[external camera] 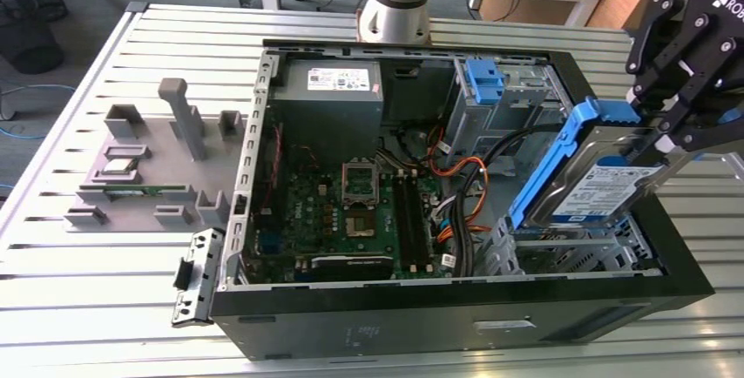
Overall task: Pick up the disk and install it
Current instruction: 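Insert the disk into the insertion slot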
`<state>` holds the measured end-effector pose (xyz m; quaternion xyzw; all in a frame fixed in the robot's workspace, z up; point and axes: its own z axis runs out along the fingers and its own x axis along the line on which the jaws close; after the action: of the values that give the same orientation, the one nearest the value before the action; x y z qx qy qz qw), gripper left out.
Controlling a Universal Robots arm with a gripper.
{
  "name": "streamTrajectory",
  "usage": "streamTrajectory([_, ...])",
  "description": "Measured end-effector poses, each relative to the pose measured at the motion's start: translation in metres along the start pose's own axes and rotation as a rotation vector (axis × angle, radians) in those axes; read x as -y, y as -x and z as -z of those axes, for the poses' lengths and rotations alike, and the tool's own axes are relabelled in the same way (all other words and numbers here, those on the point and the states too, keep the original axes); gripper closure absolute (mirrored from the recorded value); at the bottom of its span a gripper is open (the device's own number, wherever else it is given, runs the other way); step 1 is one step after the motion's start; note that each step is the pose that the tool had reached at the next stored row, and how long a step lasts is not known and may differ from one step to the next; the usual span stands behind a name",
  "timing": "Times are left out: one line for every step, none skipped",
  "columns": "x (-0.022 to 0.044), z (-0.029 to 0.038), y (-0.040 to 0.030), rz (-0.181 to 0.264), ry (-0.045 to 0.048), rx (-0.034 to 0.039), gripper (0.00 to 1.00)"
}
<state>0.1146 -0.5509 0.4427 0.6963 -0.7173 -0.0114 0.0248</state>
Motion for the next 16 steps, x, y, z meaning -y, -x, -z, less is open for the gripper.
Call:
streamTrajectory([-0.0002,-0.0002,0.0000,0.002,0.0000,0.0001,0.65])
streamTrajectory([-0.0002,-0.0002,-0.0001,0.003,0.0000,-0.0003,0.65])
streamTrajectory([-0.0002,-0.0003,-0.0001,0.004,-0.0002,-0.0007,0.65])
streamTrajectory([-0.0002,-0.0003,-0.0002,0.006,-0.0001,-0.0014,0.65])
streamTrajectory([-0.0002,-0.0004,-0.0002,0.009,-0.0002,-0.0020,0.65])
streamTrajectory([-0.0002,-0.0005,-0.0003,0.012,-0.0003,-0.0024,0.65])
streamTrajectory([-0.0002,-0.0006,-0.0003,0.015,-0.0004,-0.0028,0.65])
streamTrajectory([-0.0002,-0.0006,-0.0003,0.018,-0.0004,-0.0030,0.65])
streamTrajectory([-0.0002,-0.0006,-0.0003,0.018,-0.0004,-0.0031,0.65])
streamTrajectory([-0.0002,-0.0007,-0.0003,0.018,-0.0004,-0.0031,0.65])
streamTrajectory([-0.0002,-0.0006,-0.0003,0.018,-0.0005,-0.0030,0.65])
streamTrajectory([-0.0002,-0.0007,-0.0003,0.018,-0.0005,-0.0030,0.65])
streamTrajectory([-0.0002,-0.0008,-0.0003,0.018,-0.0005,-0.0030,0.65])
streamTrajectory([-0.0002,-0.0012,-0.0003,0.018,-0.0004,-0.0029,0.65])
streamTrajectory([-0.0002,-0.0015,-0.0002,0.018,-0.0004,-0.0031,0.65])
streamTrajectory([-0.0002,-0.0017,-0.0003,0.018,-0.0004,-0.0032,0.65])
